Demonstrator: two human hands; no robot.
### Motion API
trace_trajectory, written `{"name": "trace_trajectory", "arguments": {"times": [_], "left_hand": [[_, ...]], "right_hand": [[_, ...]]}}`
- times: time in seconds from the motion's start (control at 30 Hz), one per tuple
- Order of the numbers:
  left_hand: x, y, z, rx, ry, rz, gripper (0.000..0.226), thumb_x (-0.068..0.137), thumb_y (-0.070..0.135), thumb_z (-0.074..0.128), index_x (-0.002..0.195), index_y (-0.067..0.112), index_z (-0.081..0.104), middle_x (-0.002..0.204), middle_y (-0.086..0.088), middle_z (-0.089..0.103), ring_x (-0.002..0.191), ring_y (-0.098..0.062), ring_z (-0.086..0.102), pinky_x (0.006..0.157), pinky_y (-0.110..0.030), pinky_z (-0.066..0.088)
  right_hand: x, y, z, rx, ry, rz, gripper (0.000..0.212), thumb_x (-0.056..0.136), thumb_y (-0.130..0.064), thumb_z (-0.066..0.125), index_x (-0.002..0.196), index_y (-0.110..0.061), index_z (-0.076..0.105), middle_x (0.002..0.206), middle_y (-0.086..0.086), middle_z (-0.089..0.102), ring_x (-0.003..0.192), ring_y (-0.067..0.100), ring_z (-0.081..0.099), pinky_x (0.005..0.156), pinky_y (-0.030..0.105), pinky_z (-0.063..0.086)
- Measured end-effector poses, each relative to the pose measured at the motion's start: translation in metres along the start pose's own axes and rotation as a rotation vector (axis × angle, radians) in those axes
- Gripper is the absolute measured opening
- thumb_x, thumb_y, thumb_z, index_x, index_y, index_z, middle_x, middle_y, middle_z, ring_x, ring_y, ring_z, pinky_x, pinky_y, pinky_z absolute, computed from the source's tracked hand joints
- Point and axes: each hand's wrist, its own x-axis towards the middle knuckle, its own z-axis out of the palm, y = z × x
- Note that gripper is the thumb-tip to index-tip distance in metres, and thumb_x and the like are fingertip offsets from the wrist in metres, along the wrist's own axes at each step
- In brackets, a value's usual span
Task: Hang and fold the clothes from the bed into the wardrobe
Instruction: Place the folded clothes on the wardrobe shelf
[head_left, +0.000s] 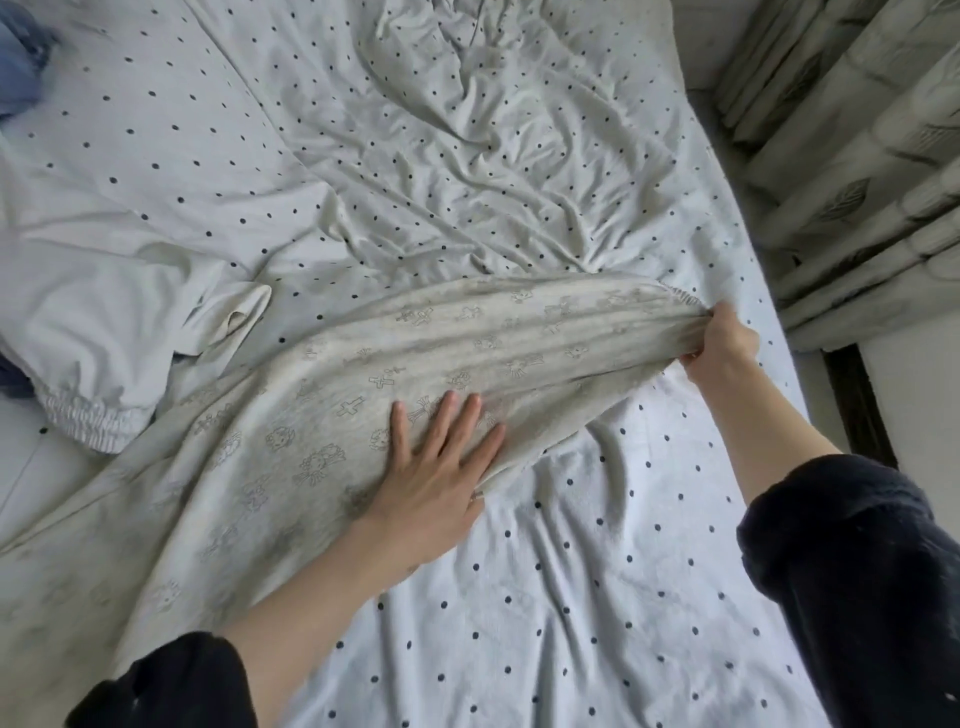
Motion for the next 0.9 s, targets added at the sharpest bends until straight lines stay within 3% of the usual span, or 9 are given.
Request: {"name": "trace_trajectory", "arguments": {"times": [0.17,0.27,0.37,0.47,0.53,0.67,0.77,0.83,0.9], "left_hand": [[-0.032,0.020,-0.015,-0.058,-0.191,0.135,0.064,0.099,0.038,0.021,0.143,0.032,-0.025,0.147,0.001,-0.040,0.132,-0.023,-0.041,0.106,-0.066,-0.015],[-0.056,0.037,-0.015,-0.029,-0.258,0.237,0.064,0.083,0.050,-0.004,0.140,0.035,-0.027,0.146,0.006,-0.040,0.132,-0.021,-0.042,0.106,-0.067,-0.013],[-0.073,0.059,-0.013,0.014,-0.298,0.307,0.061,0.081,0.051,-0.006,0.135,0.037,-0.031,0.146,0.006,-0.038,0.134,-0.022,-0.038,0.106,-0.067,-0.013],[-0.066,0.067,-0.010,0.017,-0.272,0.315,0.066,0.088,0.063,0.012,0.136,0.039,-0.027,0.150,0.005,-0.034,0.135,-0.022,-0.038,0.103,-0.067,-0.021],[-0.050,0.063,-0.015,0.006,-0.250,0.281,0.074,0.081,0.076,0.012,0.136,0.042,-0.025,0.150,0.004,-0.033,0.134,-0.023,-0.038,0.103,-0.066,-0.022],[-0.016,0.048,-0.028,-0.029,-0.199,0.192,0.075,0.075,0.077,0.000,0.139,0.045,-0.024,0.148,0.004,-0.037,0.134,-0.025,-0.037,0.102,-0.065,-0.023],[-0.004,0.037,-0.017,0.067,-0.178,0.074,0.070,0.081,0.074,-0.001,0.136,0.043,-0.032,0.143,0.002,-0.045,0.130,-0.026,-0.043,0.100,-0.067,-0.024],[-0.006,0.034,0.000,0.129,-0.212,0.029,0.075,0.083,0.075,0.005,0.136,0.039,-0.034,0.140,0.000,-0.050,0.128,-0.026,-0.046,0.099,-0.067,-0.024],[-0.012,0.034,0.015,0.137,-0.194,0.044,0.078,0.075,0.077,-0.009,0.136,0.036,-0.037,0.139,-0.001,-0.052,0.128,-0.026,-0.046,0.097,-0.066,-0.026]], "right_hand": [[-0.020,0.009,-0.053,-0.106,0.117,-0.043,0.031,0.092,-0.026,0.047,0.114,-0.005,0.051,0.113,0.009,0.057,0.081,0.019,0.053,0.071,0.030,0.044],[-0.031,0.020,-0.090,-0.218,0.172,-0.086,0.033,0.095,-0.023,0.044,0.121,-0.005,0.053,0.120,0.012,0.059,0.087,0.018,0.048,0.072,0.027,0.040],[-0.038,0.027,-0.129,-0.205,0.229,-0.040,0.012,0.093,-0.020,0.044,0.087,-0.011,0.049,0.107,0.012,0.058,0.082,0.019,0.049,0.068,0.028,0.039],[-0.035,0.033,-0.148,-0.072,0.203,0.042,0.025,0.091,-0.022,0.052,0.071,-0.015,0.039,0.091,0.004,0.052,0.065,0.014,0.046,0.054,0.027,0.039],[-0.038,0.036,-0.152,0.047,0.111,0.101,0.023,0.089,-0.032,0.059,0.080,-0.015,0.047,0.086,0.002,0.052,0.067,0.013,0.051,0.059,0.026,0.046],[-0.022,0.058,-0.158,0.255,-0.112,0.248,0.055,0.084,-0.044,0.062,0.124,-0.007,0.050,0.118,0.012,0.056,0.102,0.024,0.062,0.092,0.034,0.051],[-0.020,0.065,-0.160,0.246,-0.188,0.289,0.025,0.091,-0.030,0.056,0.097,-0.006,0.053,0.096,0.009,0.056,0.080,0.019,0.060,0.072,0.026,0.048],[-0.021,0.064,-0.160,0.178,-0.193,0.254,0.013,0.090,-0.025,0.058,0.094,-0.013,0.056,0.091,0.005,0.058,0.075,0.017,0.059,0.064,0.026,0.048],[-0.025,0.057,-0.157,0.127,-0.143,0.162,0.005,0.090,-0.020,0.060,0.090,-0.015,0.058,0.087,0.002,0.061,0.074,0.015,0.061,0.057,0.026,0.050]]}}
